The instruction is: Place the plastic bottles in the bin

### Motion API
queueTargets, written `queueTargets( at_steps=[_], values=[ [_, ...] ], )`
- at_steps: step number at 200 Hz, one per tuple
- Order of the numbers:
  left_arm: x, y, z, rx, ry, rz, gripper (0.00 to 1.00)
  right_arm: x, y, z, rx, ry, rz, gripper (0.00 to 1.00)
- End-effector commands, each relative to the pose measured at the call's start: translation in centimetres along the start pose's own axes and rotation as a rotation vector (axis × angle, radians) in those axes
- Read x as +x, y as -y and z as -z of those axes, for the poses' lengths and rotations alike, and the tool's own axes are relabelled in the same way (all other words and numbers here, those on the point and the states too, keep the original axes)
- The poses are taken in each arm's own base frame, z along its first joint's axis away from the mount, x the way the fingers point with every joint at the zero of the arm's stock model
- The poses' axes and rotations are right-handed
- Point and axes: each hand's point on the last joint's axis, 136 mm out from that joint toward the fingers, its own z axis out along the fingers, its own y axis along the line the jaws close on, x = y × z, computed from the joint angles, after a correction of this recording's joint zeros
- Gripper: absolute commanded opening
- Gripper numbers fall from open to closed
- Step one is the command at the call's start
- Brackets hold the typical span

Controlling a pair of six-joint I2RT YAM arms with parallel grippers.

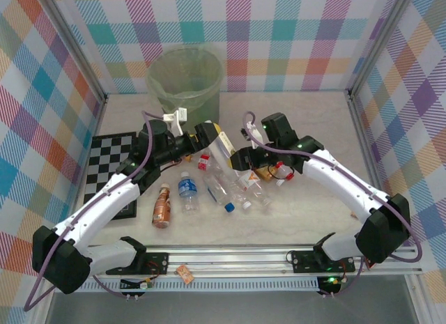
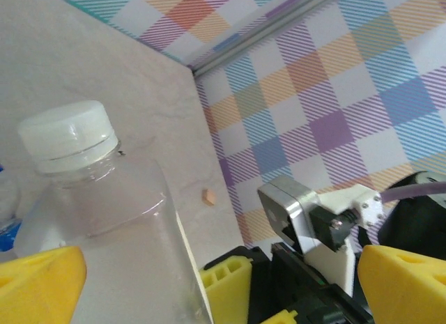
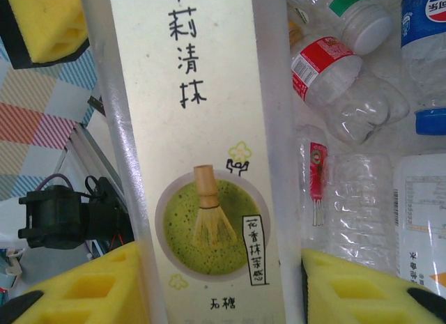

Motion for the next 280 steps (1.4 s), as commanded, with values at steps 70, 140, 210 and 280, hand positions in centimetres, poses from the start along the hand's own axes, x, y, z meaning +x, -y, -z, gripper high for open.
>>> queueTargets(
  at_steps=[70, 140, 210, 280],
  values=[
    [0.2, -2.9, -0.4, -0.141, 0.019, -0.011, 1.0, -2.2, -1.2, 1.6, 0.068, 0.122, 0.079, 0.45],
    [0.9, -2.3, -3.0, -0.018, -0.008, 0.085, 0.81, -2.1, -2.0, 0.4, 0.008, 0.105, 0.085, 0.46],
    [0.6, -2.7, -3.2, -0.036, -0.001, 0.082, 0.58, -1.9, -1.5, 0.1, 0.022, 0.091, 0.082, 0.53],
    [-0.9, -2.7, -2.5, -0.047, 0.025, 0.05, 0.51, -3.1, 2.1, 3.6, 0.263, 0.161, 0.1, 0.89]
  ],
)
